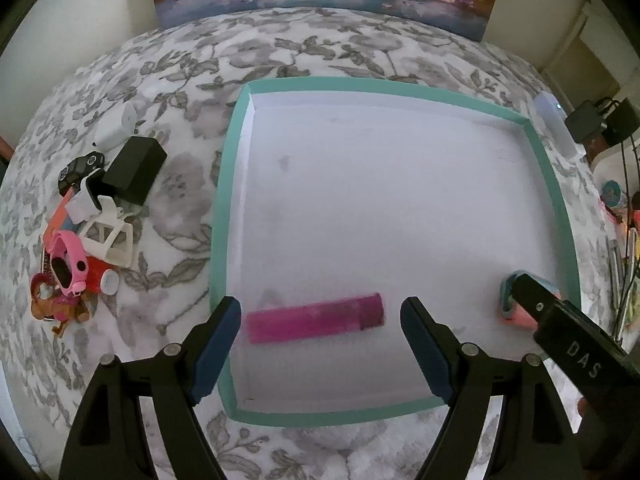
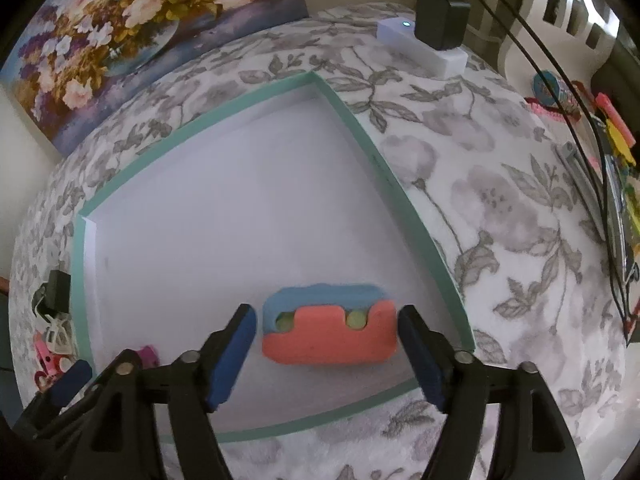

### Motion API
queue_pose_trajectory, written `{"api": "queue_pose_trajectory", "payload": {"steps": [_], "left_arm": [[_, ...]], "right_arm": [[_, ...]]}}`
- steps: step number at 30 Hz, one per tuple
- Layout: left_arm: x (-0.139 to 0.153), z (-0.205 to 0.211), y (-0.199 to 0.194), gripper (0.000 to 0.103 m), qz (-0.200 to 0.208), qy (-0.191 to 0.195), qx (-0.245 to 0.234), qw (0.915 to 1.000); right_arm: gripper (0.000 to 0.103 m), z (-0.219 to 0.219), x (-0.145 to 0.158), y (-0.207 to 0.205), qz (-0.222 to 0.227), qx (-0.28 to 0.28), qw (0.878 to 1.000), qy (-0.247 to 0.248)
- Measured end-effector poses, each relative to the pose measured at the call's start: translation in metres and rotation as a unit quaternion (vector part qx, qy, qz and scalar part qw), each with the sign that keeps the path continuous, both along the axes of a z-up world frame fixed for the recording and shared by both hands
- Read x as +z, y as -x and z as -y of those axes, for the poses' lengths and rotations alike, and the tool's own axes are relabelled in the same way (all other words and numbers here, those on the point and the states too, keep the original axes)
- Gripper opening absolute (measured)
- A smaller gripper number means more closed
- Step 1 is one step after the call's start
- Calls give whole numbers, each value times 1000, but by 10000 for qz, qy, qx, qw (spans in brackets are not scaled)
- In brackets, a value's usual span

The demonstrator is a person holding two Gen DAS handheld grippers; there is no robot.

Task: Organize rigid objects
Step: 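Carry the eraser into the tray while the left gripper places the pink lighter there, then move both grippers back to the pile of objects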

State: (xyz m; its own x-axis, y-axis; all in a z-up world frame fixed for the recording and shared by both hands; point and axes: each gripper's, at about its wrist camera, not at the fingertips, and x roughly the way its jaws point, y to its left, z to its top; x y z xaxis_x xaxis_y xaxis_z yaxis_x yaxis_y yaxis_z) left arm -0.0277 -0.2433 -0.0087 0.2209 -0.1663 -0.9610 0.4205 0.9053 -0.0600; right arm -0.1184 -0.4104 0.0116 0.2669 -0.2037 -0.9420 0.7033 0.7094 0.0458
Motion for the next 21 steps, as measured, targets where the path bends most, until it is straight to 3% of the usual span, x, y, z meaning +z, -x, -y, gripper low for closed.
{"api": "queue_pose_trajectory", "payload": {"steps": [6, 8, 14, 21], "left_arm": [[12, -8, -5, 85, 70, 85, 48, 9999], [17, -14, -9, 96, 145, 96, 147, 9997], [25, -44, -27, 97, 385, -29, 643, 9972], [26, -93, -54, 97, 333, -94, 1164, 9926]], "right_arm": [[84, -7, 7, -5, 7, 109, 9997, 240], [85, -10, 8, -6, 11, 137, 9994, 326], [97, -21, 4, -11, -34, 259, 9989, 384], [98, -47, 9, -25, 168, 436, 9981, 395]]}}
